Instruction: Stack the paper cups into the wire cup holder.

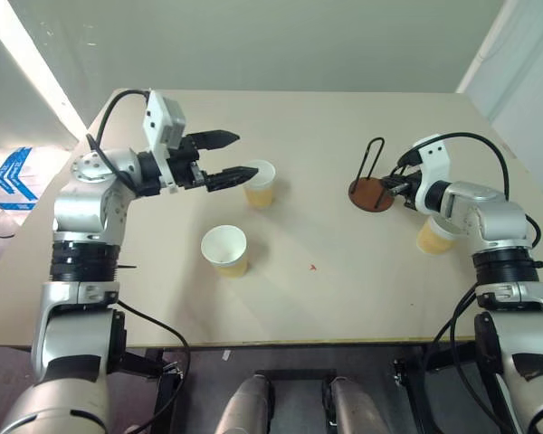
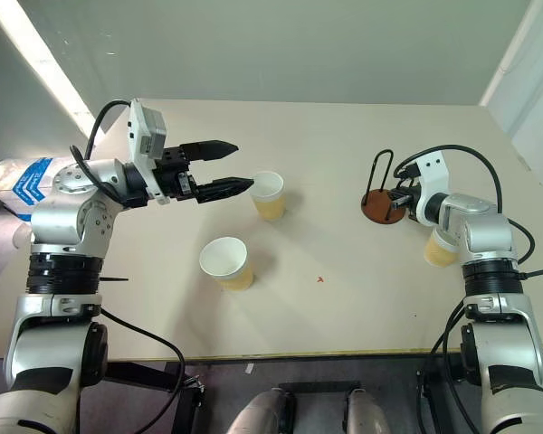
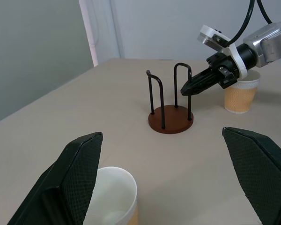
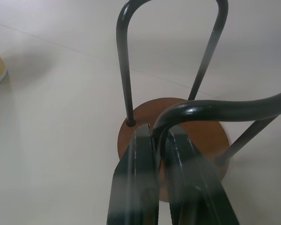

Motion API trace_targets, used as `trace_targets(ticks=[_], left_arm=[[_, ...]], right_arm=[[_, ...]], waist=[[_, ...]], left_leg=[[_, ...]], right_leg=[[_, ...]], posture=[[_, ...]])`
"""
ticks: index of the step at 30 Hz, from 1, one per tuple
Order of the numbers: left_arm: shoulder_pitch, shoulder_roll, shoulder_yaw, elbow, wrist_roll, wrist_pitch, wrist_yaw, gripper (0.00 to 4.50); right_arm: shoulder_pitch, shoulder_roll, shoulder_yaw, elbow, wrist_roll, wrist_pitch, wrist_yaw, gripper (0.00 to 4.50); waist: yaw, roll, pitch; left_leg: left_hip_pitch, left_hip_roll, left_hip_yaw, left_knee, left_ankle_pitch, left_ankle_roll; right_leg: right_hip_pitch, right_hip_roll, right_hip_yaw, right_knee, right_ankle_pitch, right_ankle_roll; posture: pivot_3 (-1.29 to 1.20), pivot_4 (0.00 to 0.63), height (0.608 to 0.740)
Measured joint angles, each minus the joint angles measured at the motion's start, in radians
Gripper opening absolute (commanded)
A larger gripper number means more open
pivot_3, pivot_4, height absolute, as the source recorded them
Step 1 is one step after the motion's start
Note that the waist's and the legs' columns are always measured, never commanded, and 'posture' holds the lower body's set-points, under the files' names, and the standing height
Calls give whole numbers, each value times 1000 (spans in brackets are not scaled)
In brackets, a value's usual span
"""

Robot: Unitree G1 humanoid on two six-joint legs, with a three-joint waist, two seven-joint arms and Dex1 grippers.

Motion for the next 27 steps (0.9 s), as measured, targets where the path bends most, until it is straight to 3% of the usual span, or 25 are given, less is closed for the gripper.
trace_targets(ticks=[4,9,16,18,27], left_arm=[[14,11,1,-15,-3,10,-4,4500],[103,78,0,-116,-36,77,-74,4500],[137,150,-5,-207,-93,148,-180,4500],[149,176,-12,-232,-104,167,-217,4500],[167,198,-32,-326,-144,229,-264,4500]], right_arm=[[3,-2,12,-46,-3,10,30,46],[84,-104,84,-365,22,24,194,46],[184,-202,150,-663,97,70,364,46],[192,-213,150,-707,122,90,388,46],[280,-229,217,-803,156,121,430,46]], waist=[[-1,0,0],[-1,0,0],[0,0,0],[-1,0,0],[-4,-1,0]], left_leg=[[0,0,0,0,0,0],[-3,2,0,-1,3,-9],[-4,3,0,1,2,-9],[-4,3,0,1,3,-8],[-3,3,0,1,3,2]], right_leg=[[-1,0,0,0,0,0],[-3,2,-2,-1,-2,-3],[-2,2,-2,-1,-3,-4],[-2,2,-2,0,-6,-10],[-2,2,-2,0,-4,-13]], posture=[[0,150,740],[0,150,740],[0,150,740],[0,150,740],[0,150,740]])
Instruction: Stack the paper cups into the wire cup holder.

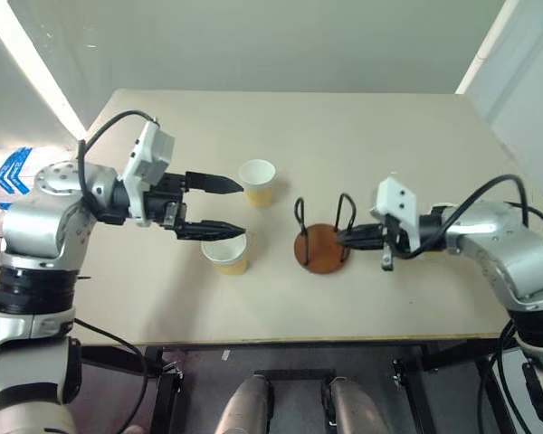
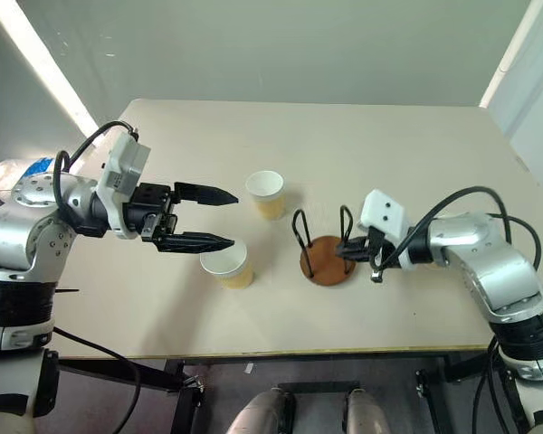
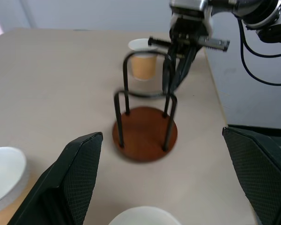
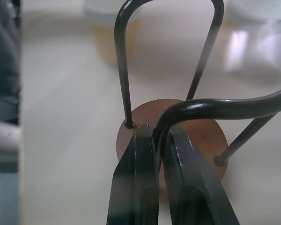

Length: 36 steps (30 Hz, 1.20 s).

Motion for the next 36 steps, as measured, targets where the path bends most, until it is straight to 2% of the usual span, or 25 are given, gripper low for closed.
trace_targets(ticks=[14,15,16,25,29,36], left_arm=[[15,-4,-12,-22,-13,16,27,4500],[17,-4,-12,-25,-13,16,29,4500],[18,-4,-12,-27,-13,16,32,4500],[35,-3,-14,-31,-7,14,38,4500],[50,3,-15,-37,12,-3,40,4500],[67,60,-5,-56,55,-62,49,4500]], right_arm=[[-9,5,69,114,-78,-117,18,46],[-9,4,72,121,-87,-127,19,614],[-9,-3,89,130,-111,-138,19,807],[77,-58,89,148,-159,-152,20,3634],[121,-74,47,110,-152,-133,2,3634],[151,-110,-196,-7,-15,11,-35,3634]], waist=[[-2,-1,0],[-2,-1,0],[-2,-1,-1],[-1,-1,-1],[-1,-1,-1],[-1,-1,-1]], left_leg=[[2,1,0,0,2,0],[3,1,0,0,2,0],[4,1,0,-1,2,0],[4,1,0,-1,1,-1],[4,1,0,-1,1,-1],[4,1,0,-2,1,-1]], right_leg=[[2,0,0,0,2,-1],[2,0,0,0,2,-1],[4,0,0,0,2,-1],[3,0,0,-1,1,-1],[3,0,0,-1,1,-1],[3,1,1,-1,0,-1]], posture=[[0,150,740],[0,150,740],[0,150,740],[0,150,740],[0,150,740],[0,150,740]])
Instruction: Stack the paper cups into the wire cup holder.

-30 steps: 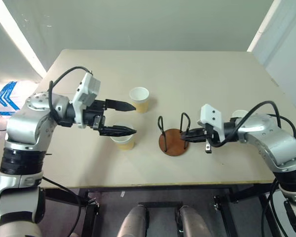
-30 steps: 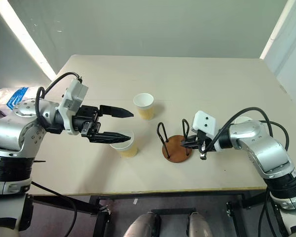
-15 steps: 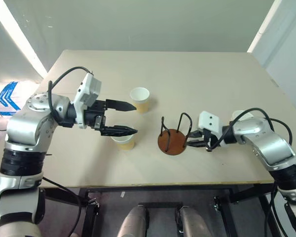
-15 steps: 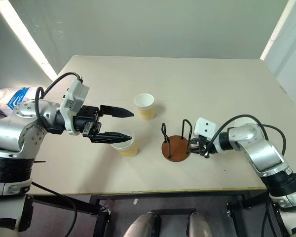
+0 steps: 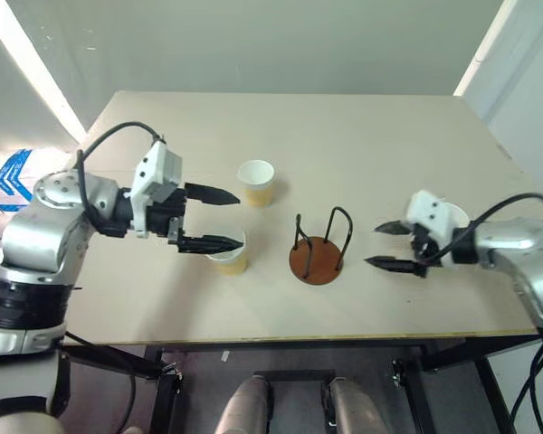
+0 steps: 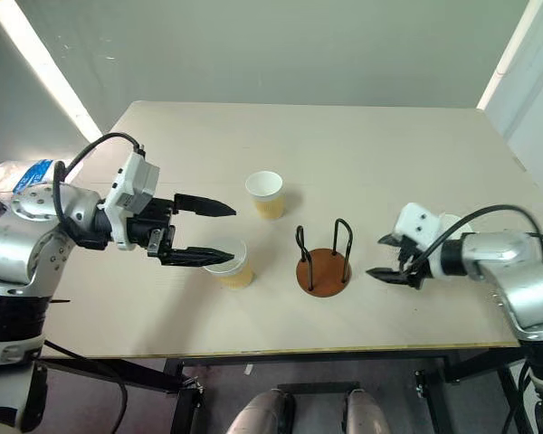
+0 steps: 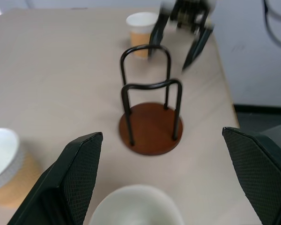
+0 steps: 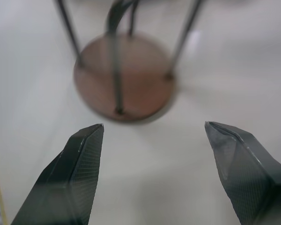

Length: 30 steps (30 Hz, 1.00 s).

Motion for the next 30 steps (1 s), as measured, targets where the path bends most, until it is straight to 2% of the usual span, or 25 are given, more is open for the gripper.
trace_targets(ticks=[6,12,17,30], left_arm=[[47,16,4,-13,-2,-18,2,4500],[76,62,-4,42,48,-132,-76,4500],[46,62,-29,91,107,-211,-94,4500],[41,63,-112,72,178,-335,-155,4500]], right_arm=[[3,-16,-72,-52,89,85,-18,3634],[-10,-17,-75,-55,134,105,-27,3634],[-17,-20,-75,-57,156,105,-36,3634],[-12,-23,-79,-100,223,132,-61,3634]], waist=[[0,0,0],[0,0,0],[1,0,0],[0,0,0]], left_leg=[[0,0,0,-1,0,-1],[0,0,0,-1,-1,-1],[-1,0,0,-1,-2,0],[-2,0,0,-1,-3,0]], right_leg=[[-1,0,1,0,-1,0],[-2,1,1,1,-2,0],[-2,1,1,0,-2,0],[-3,1,1,0,-2,-1]], posture=[[0,150,740],[0,150,740],[0,150,740],[0,150,740]])
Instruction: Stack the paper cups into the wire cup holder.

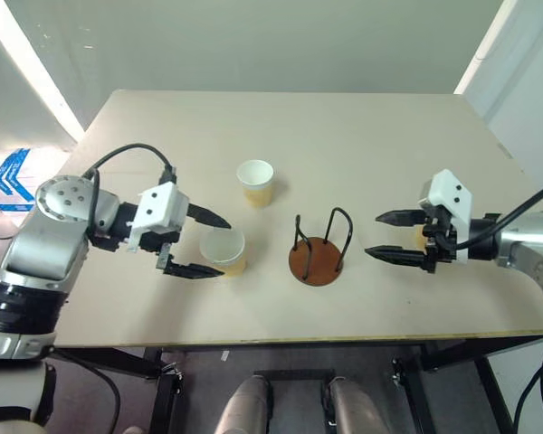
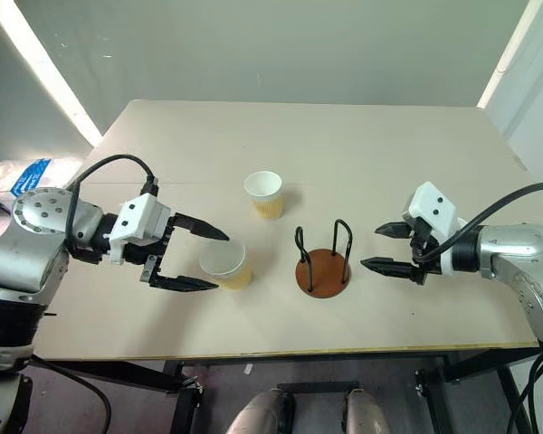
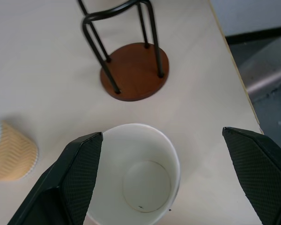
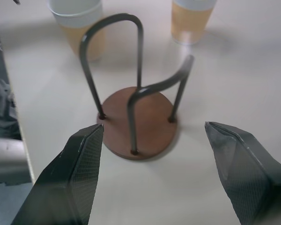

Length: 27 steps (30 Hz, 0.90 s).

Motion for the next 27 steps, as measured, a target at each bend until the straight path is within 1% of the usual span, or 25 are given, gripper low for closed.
trace_targets(ticks=[4,18,23,27], left_arm=[[-20,14,-18,8,24,-22,-24,4500],[-60,24,-62,76,99,-130,-36,4500],[-94,4,-109,117,136,-184,-37,4500],[-129,-33,-146,143,158,-223,-37,4500]], right_arm=[[3,0,-23,-15,27,14,-16,3634],[14,10,-25,-20,64,15,-72,3634],[13,18,-27,-31,86,15,-90,3634],[6,44,-75,-71,170,42,-111,3634]], waist=[[0,0,0],[0,0,0],[0,0,0],[1,0,0]], left_leg=[[0,0,0,0,0,0],[0,0,0,0,0,0],[0,0,0,0,0,0],[-1,0,0,0,0,0]], right_leg=[[0,0,0,0,0,0],[0,0,0,0,0,0],[0,0,0,0,0,0],[-1,0,0,0,0,0]], posture=[[0,150,740],[0,150,740],[0,150,740],[0,150,740]])
